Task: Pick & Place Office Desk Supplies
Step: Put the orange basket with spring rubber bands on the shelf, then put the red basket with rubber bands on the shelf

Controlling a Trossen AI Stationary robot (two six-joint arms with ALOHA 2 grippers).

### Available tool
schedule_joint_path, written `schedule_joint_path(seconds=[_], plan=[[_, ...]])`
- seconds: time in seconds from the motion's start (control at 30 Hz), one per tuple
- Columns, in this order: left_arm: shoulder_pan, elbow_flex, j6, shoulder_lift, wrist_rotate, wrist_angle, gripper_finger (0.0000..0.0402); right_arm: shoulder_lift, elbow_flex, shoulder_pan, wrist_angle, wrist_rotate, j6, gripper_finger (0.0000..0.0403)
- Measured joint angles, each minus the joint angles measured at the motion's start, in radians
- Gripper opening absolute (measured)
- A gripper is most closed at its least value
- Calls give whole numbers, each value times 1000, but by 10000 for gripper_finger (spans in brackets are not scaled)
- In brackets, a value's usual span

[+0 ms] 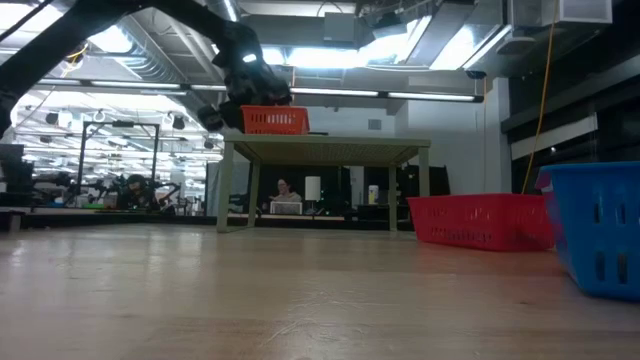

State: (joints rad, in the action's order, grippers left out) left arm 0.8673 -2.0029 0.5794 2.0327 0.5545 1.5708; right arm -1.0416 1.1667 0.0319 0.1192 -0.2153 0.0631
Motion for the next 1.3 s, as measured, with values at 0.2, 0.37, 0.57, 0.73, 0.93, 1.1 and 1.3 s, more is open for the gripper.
schedule_joint_path(seconds=[0.2,0.37,0.57,0.73,0.93,1.1,1.3], plan=[[19,0,-3,-38,-1,0,157,0,0,0,0,22,-1,229],[47,0,1,-97,-3,0,175,0,0,0,0,22,-11,229],[82,0,1,-169,-12,0,185,0,0,0,0,23,-23,229],[108,0,-4,-222,-20,0,185,0,0,1,-2,18,-25,229],[78,0,-104,-293,-12,-87,180,0,0,0,-6,-84,-26,229],[8,0,-157,-400,-24,-413,172,0,0,0,-6,-219,20,229],[-94,0,-228,-531,-154,-785,169,-24,0,2,3,-242,167,229]])
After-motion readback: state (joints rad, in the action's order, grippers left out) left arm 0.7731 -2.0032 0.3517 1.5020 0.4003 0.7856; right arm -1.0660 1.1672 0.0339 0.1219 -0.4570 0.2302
